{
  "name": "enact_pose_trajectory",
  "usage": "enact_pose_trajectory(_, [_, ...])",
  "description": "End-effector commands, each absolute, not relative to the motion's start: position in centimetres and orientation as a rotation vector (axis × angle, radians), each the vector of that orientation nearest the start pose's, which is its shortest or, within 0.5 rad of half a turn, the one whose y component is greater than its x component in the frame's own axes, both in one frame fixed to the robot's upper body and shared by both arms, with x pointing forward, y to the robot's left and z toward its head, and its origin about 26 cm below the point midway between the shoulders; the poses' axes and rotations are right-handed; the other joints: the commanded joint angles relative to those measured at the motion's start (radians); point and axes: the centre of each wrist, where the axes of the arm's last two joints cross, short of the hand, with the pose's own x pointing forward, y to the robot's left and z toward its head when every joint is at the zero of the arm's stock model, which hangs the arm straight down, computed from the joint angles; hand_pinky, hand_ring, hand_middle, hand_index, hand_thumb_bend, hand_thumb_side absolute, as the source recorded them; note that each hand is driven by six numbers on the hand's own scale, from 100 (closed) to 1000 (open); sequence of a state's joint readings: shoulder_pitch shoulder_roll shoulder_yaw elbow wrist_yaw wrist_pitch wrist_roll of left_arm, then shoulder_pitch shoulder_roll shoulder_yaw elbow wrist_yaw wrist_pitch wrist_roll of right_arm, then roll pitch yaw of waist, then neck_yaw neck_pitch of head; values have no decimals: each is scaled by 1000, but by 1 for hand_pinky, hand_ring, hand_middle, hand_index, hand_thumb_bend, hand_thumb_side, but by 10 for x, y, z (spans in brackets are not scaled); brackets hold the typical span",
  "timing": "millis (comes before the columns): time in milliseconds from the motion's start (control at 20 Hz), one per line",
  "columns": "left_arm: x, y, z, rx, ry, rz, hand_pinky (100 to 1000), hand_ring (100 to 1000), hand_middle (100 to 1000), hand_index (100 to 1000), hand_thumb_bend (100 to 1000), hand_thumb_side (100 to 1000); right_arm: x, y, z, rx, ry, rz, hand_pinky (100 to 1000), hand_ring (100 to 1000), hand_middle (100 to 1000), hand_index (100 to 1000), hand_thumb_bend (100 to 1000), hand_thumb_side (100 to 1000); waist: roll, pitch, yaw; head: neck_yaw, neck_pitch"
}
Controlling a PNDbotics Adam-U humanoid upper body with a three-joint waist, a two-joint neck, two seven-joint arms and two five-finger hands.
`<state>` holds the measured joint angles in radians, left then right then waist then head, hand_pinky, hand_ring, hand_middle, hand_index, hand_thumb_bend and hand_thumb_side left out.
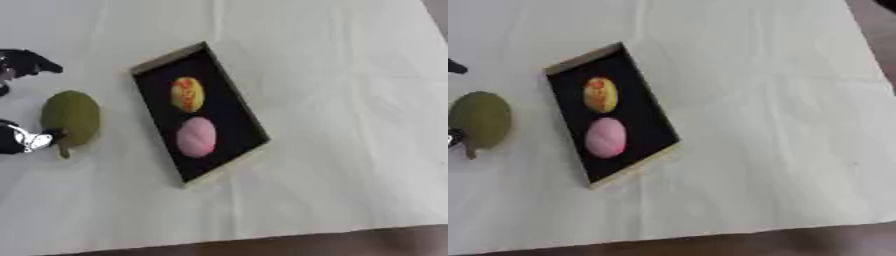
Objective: Pick up objects on the table and place them in the box.
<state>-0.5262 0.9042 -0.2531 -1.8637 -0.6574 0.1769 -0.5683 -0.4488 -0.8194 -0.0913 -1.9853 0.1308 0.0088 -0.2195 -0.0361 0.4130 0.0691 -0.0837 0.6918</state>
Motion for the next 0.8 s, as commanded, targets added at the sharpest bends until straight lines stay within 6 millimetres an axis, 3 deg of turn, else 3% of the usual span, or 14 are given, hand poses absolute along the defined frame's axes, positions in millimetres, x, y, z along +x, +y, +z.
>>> enact_pose_trajectory(50, [327, 292, 270, 1063, -1315, -1633, 813, 823, 820, 916, 366, 321, 287, -325, 322, 1249, 3276, -775, 887, 734, 674, 812, 100, 348, 1, -18, -1, 2, -10])
enact_pose_trajectory(150, [329, 292, 268, 1060, -1291, -1646, 793, 803, 800, 898, 335, 267, 287, -325, 321, 1247, 3280, -770, 887, 733, 673, 812, 100, 354, 2, -17, -1, 3, -9])
enact_pose_trajectory(450, [333, 290, 267, 1082, -1246, -1690, 750, 754, 750, 855, 307, 247, 287, -325, 320, 1243, 3291, -764, 887, 732, 672, 812, 100, 358, 2, -17, -2, 3, -10])
enact_pose_trajectory(650, [333, 288, 268, 1126, -1251, -1713, 691, 679, 682, 806, 283, 199, 287, -325, 319, 1239, 3301, -757, 887, 731, 671, 811, 100, 364, 3, -18, -3, 4, -10])
enact_pose_trajectory(800, [333, 287, 268, 1150, -1256, -1723, 618, 593, 587, 757, 201, 166, 287, -325, 318, 1234, 3307, -755, 888, 730, 670, 811, 100, 369, 5, -18, -3, 3, -10])
